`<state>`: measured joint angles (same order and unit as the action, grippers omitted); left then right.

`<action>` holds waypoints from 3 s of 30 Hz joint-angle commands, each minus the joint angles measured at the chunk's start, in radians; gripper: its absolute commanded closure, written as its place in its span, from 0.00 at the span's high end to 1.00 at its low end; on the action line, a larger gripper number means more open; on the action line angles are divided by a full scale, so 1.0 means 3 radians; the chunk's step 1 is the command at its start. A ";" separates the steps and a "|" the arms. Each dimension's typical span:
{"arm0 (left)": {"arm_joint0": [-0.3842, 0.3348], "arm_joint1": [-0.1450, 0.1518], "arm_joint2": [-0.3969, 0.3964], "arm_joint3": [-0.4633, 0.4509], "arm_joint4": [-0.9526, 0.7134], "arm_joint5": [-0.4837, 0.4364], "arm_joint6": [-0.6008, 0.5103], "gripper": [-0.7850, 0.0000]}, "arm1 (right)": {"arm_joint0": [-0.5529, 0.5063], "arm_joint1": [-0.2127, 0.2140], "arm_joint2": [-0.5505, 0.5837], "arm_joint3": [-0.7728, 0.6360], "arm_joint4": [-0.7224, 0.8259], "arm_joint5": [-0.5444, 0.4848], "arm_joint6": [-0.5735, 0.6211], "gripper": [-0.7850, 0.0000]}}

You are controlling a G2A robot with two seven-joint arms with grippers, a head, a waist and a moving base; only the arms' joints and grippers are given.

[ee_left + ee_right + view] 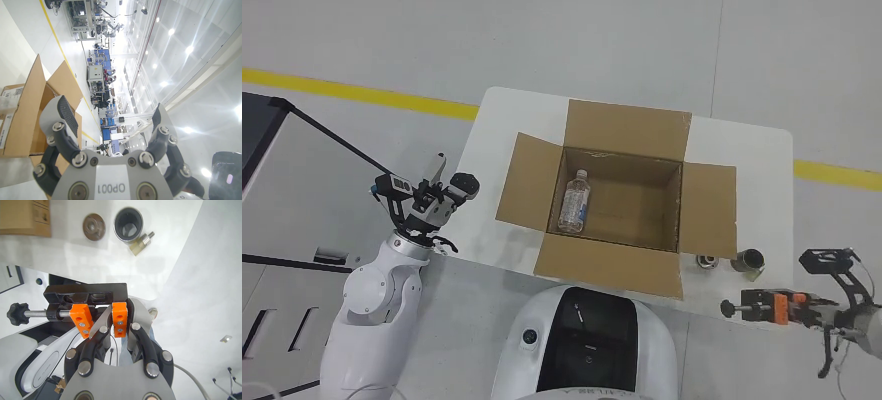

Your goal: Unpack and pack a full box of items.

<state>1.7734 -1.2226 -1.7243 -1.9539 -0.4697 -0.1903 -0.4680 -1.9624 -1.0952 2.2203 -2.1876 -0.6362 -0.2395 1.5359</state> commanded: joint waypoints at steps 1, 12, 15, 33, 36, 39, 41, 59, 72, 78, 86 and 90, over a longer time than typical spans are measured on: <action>0.0000 0.0000 0.0000 0.0000 0.0000 0.0000 0.0000 1.00 | -0.0093 0.0044 0.0318 -0.0166 0.0558 -0.0073 0.0000 0.00; 0.0000 0.0000 0.0000 0.0000 0.0000 0.0000 0.0000 1.00 | 0.0789 0.0441 -0.0410 -0.0198 0.1327 0.0779 0.0000 0.00; 0.0000 0.0000 0.0000 0.0000 0.0000 0.0000 0.0000 1.00 | 0.1373 0.0499 -0.1081 -0.0023 0.1122 0.1101 -0.0047 0.00; 0.0000 0.0000 0.0000 0.0000 0.0000 0.0000 0.0000 1.00 | 0.2101 0.0473 -0.2180 0.0260 0.0733 0.1544 -0.0507 0.00; 0.0000 0.0000 0.0000 0.0000 0.0000 0.0000 0.0000 1.00 | 0.2101 0.0473 -0.2180 0.0260 0.0733 0.1544 -0.0507 0.00; 0.0000 0.0000 0.0000 0.0000 0.0000 0.0000 0.0000 1.00 | 0.2101 0.0473 -0.2180 0.0260 0.0733 0.1544 -0.0507 0.00; 0.0000 0.0000 0.0000 0.0000 0.0000 0.0000 0.0000 1.00 | 0.2101 0.0473 -0.2180 0.0260 0.0733 0.1544 -0.0507 0.00; 0.0000 0.0000 0.0000 0.0000 0.0000 0.0000 0.0000 1.00 | 0.2138 0.0466 -0.2294 0.0397 0.0750 0.1415 -0.0708 0.00; 0.0000 0.0000 0.0000 0.0000 0.0000 0.0000 0.0000 1.00 | 0.3652 0.0154 -0.4163 0.2090 0.0496 0.1785 -0.0885 0.00; 0.0000 0.0000 0.0000 0.0000 0.0000 0.0000 0.0000 1.00 | 0.3770 0.0053 -0.4593 0.2307 0.0321 0.1892 -0.0831 0.00; 0.0000 0.0000 0.0000 0.0000 0.0000 0.0000 0.0000 1.00 | 0.3861 0.0029 -0.4840 0.2298 -0.0252 0.2226 -0.0534 0.00; 0.0000 0.0000 0.0000 0.0000 0.0000 0.0000 0.0000 1.00 | 0.3921 0.0009 -0.4955 0.2383 -0.0473 0.2209 -0.0463 0.00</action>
<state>1.7734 -1.2226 -1.7243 -1.9539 -0.4697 -0.1903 -0.4680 -0.7907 -1.0904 0.7391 -1.4839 -0.7695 0.4246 1.3980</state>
